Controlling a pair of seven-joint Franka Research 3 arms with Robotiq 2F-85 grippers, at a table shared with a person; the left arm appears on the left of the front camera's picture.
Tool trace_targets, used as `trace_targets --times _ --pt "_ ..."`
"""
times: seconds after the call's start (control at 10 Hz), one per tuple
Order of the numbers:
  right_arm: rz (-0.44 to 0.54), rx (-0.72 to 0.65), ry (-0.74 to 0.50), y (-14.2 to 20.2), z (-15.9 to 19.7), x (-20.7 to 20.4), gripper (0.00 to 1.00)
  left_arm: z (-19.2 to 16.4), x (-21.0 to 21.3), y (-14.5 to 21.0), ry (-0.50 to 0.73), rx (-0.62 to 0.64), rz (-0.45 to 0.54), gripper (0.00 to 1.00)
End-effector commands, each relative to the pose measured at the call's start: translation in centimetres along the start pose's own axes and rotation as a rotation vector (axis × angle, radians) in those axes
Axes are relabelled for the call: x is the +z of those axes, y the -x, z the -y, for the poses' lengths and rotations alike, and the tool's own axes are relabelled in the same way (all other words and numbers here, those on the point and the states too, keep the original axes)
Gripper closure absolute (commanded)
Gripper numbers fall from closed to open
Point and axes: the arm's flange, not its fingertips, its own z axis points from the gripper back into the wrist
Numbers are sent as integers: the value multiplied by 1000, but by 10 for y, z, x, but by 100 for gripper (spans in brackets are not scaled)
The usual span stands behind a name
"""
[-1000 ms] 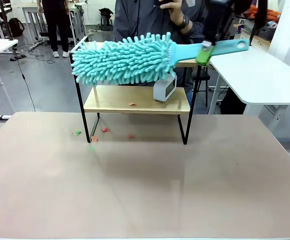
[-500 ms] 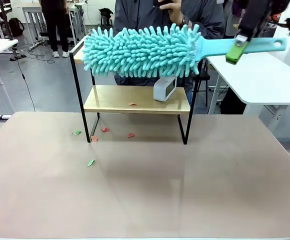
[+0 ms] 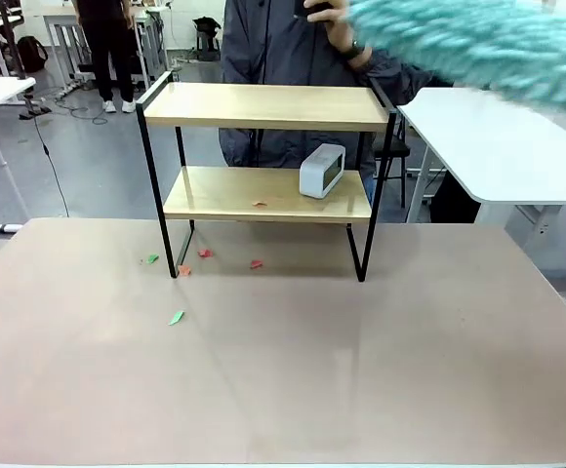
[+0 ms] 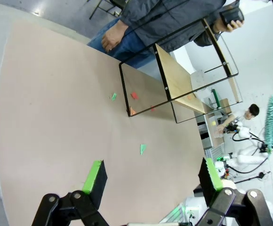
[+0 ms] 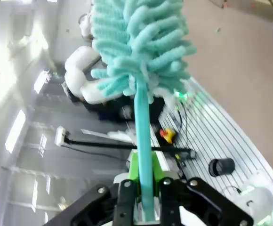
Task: Clean the shelf.
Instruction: Clean the remaining tier of the Shelf with the Duster once objects are removed, then hand the Duster back to the human.
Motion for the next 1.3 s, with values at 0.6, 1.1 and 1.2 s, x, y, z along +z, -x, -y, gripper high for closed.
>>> trace_targets --times 0.6,1.1,1.2 --pt "296 -463 -159 46 166 -28 88 0 -1 -1 20 -22 16 0" --pt "293 -383 -176 72 159 -3 88 0 -1 -1 20 -22 16 0" --pt "293 -383 -176 72 159 -3 88 0 -1 -1 20 -22 16 0"
